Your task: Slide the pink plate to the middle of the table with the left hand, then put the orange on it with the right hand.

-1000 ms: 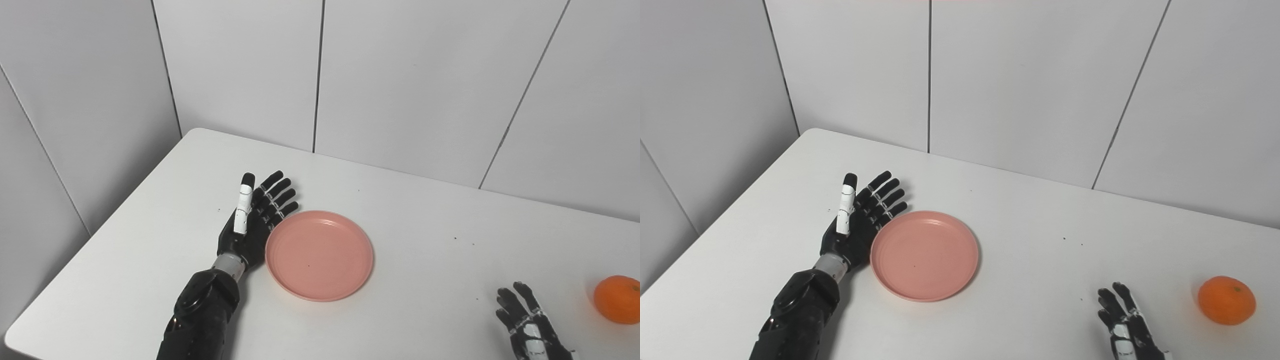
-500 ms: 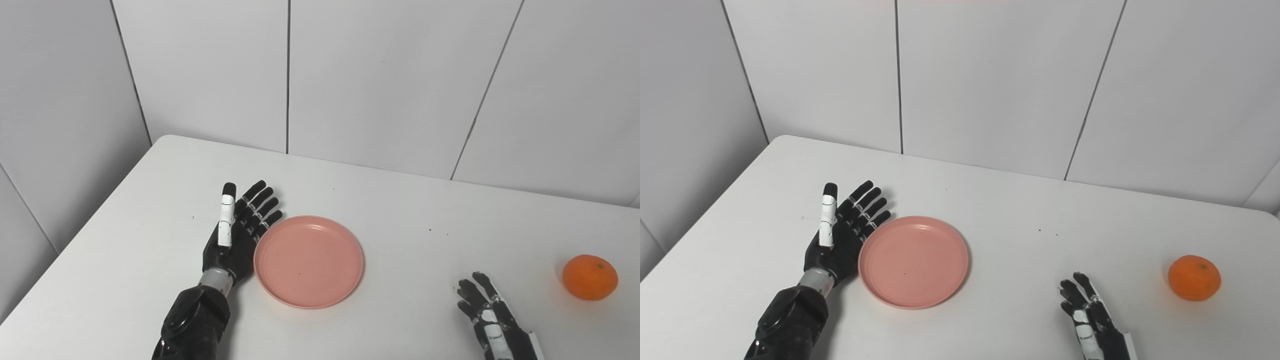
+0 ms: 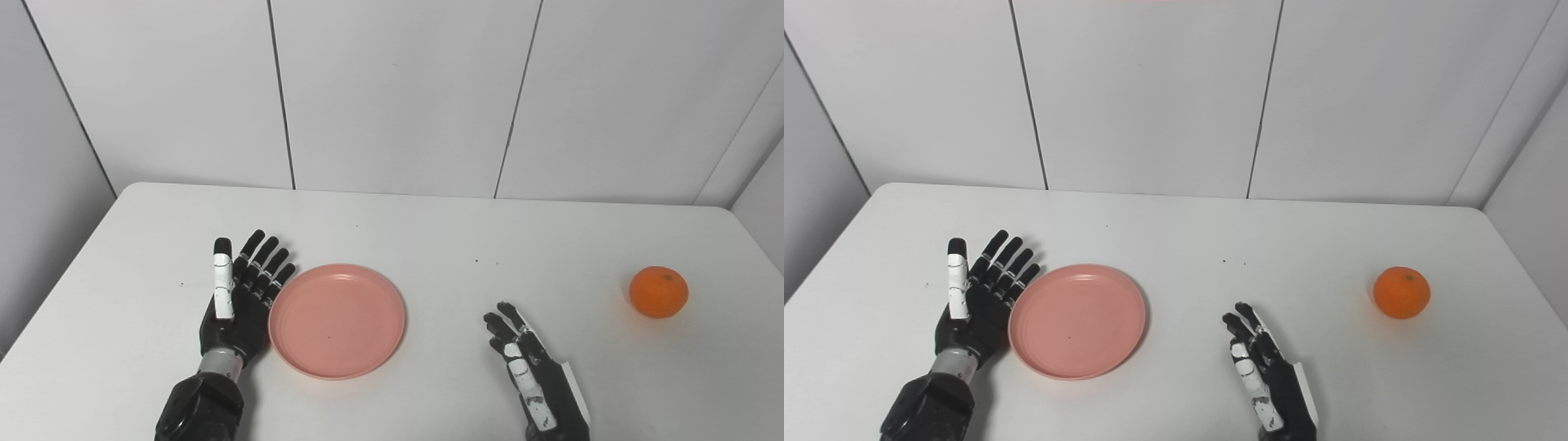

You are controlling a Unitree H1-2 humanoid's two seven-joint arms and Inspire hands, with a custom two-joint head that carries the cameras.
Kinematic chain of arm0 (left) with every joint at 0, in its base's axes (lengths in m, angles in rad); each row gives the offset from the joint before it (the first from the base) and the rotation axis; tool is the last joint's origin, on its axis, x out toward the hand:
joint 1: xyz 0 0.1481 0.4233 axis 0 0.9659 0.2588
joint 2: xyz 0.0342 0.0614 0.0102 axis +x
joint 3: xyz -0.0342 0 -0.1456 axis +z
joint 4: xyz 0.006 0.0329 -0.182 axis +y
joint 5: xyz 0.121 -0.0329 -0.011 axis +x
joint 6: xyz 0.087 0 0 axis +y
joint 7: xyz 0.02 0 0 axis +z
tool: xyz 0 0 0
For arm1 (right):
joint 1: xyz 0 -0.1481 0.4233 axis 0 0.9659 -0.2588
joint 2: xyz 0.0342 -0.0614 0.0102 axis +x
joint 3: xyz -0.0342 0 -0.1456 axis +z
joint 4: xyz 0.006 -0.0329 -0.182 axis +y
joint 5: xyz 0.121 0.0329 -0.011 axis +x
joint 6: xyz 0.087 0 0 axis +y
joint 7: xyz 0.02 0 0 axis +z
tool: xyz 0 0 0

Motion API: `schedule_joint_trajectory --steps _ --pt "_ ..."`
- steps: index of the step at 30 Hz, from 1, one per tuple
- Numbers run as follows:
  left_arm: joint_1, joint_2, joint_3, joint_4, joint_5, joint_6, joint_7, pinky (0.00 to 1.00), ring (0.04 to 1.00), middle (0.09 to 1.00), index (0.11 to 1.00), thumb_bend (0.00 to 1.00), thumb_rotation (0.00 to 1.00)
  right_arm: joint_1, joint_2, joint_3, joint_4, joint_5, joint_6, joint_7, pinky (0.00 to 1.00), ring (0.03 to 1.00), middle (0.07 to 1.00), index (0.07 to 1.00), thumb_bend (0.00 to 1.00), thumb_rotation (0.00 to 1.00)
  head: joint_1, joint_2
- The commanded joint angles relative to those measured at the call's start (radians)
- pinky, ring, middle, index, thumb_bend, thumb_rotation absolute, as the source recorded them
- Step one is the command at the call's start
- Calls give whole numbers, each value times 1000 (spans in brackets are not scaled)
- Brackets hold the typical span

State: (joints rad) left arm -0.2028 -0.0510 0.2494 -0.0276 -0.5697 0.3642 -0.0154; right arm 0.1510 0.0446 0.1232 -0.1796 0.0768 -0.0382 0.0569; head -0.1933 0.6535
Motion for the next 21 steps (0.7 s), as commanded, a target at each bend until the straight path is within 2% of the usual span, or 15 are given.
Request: schedule_joint_trajectory --steps 1,8,21 --pt "31 -15 -1 36 15 -1 15 908 914 911 951 852 737 9 30 14 17 0 16 -3 923 901 845 885 830 743 -16 0" --pt "29 -62 10 60 20 -46 41 987 934 922 1000 837 730 7 43 25 18 -13 14 -15 904 890 846 885 808 724 -30 8" --pt "36 -110 -14 49 38 -66 58 980 922 892 981 836 725 0 45 36 18 -16 15 -22 892 884 837 876 794 716 -47 11"
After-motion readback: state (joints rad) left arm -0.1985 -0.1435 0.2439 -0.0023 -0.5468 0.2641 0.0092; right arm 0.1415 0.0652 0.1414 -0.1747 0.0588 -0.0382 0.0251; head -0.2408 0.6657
